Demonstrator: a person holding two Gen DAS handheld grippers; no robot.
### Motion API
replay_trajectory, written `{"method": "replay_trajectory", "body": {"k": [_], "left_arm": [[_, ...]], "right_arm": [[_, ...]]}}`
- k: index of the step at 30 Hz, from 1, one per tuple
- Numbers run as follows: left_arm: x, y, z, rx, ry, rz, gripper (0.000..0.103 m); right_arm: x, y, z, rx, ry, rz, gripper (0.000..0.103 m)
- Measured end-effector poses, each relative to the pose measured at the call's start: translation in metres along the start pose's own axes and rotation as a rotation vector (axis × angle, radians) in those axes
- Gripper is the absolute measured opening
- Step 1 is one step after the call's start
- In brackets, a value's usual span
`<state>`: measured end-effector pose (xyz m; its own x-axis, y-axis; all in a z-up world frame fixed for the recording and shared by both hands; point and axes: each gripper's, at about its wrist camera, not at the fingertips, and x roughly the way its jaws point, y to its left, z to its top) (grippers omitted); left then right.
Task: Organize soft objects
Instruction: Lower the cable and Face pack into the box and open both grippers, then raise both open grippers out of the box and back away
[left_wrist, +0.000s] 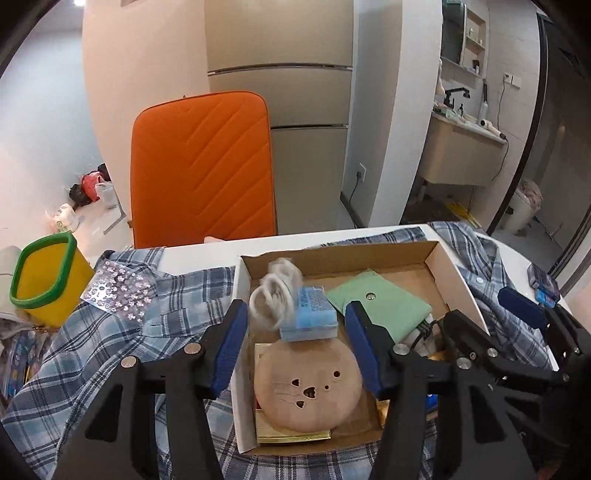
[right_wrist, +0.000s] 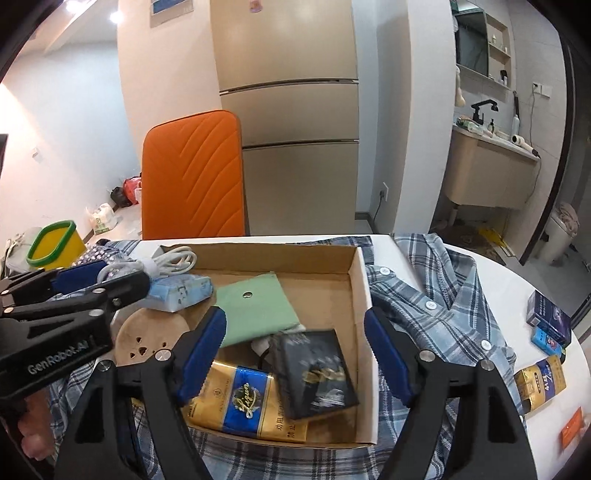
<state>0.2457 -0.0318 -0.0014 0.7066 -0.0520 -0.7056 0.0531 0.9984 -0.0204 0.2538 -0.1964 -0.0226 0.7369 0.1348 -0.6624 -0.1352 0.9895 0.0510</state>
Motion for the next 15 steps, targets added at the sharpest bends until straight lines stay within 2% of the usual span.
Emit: {"method": "replay_trajectory", "body": {"k": [7, 9, 11, 15], "left_arm": [[-0.013, 0.004, 0.004, -0.004, -0.047, -0.023, 0.056], [-0.020, 0.006, 0.005, -0.009, -0.080, -0.035, 0.062], [-0.031, 0.008, 0.006, -0.022, -0.131, -0.042, 0.084], [-0.056, 0.011, 0.008, -0.048, -0.250, -0.060, 0.097]], "right_arm": [[-0.009, -0.001, 0.003, -0.011, -0.030, -0.018, 0.079], [-0.014, 0.000, 0.005, -0.019, -0.047, -0.027, 0.079], [-0.019, 0.001, 0.006, -0.022, -0.063, -0.031, 0.079], [-0.035, 0.001, 0.010, -0.034, -0.117, -0.047, 0.079]]}}
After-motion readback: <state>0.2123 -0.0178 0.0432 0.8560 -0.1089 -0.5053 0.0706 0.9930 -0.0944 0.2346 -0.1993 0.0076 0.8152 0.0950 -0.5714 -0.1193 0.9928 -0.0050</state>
